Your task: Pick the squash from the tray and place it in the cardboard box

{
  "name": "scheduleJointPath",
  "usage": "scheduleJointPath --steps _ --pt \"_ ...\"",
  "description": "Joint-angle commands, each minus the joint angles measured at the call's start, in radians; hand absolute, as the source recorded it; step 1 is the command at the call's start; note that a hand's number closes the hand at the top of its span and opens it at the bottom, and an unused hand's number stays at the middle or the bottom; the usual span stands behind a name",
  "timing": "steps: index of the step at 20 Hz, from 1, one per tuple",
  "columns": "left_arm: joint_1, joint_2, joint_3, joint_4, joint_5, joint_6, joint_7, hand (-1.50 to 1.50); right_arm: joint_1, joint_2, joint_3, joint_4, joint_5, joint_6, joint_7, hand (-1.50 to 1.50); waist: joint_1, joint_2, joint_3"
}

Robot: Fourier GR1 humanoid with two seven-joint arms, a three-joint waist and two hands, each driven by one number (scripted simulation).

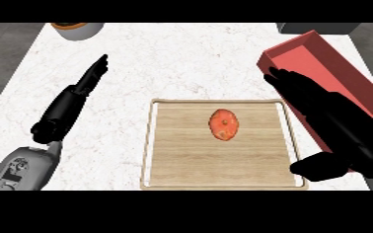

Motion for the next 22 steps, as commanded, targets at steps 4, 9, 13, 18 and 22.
scheduleJointPath --steps 4,9,13,18,22 --pt "0.012 0.007 0.019 -0.05 0.011 -0.025 0.039 0.0 -0.206 0.14 0.178 -0.052 0.068 0.256 0.394 -1.5 0.007 -0.002 0.001" --pt "-0.001 -0.001 0.031 -0.016 -0.022 -0.04 0.015 0.0 -0.275 0.338 0.251 0.024 0.084 0.358 0.591 -1.5 -0.006 -0.001 0.002" --pt "0.003 -0.017 0.058 0.015 -0.021 -0.059 -0.001 0.0 -0.272 0.475 0.279 0.101 0.133 0.355 0.649 -1.5 -0.011 0.0 0.003" --pt "0.073 -0.031 0.051 -0.081 -0.034 -0.053 0.023 0.0 -0.297 0.553 0.241 0.194 0.107 0.401 0.667 -1.5 -0.004 -0.001 0.003" --pt "0.016 -0.049 0.066 -0.033 -0.04 -0.07 0.037 0.0 -0.265 0.557 0.291 0.218 0.229 0.395 0.658 -1.5 -0.015 0.0 0.003"
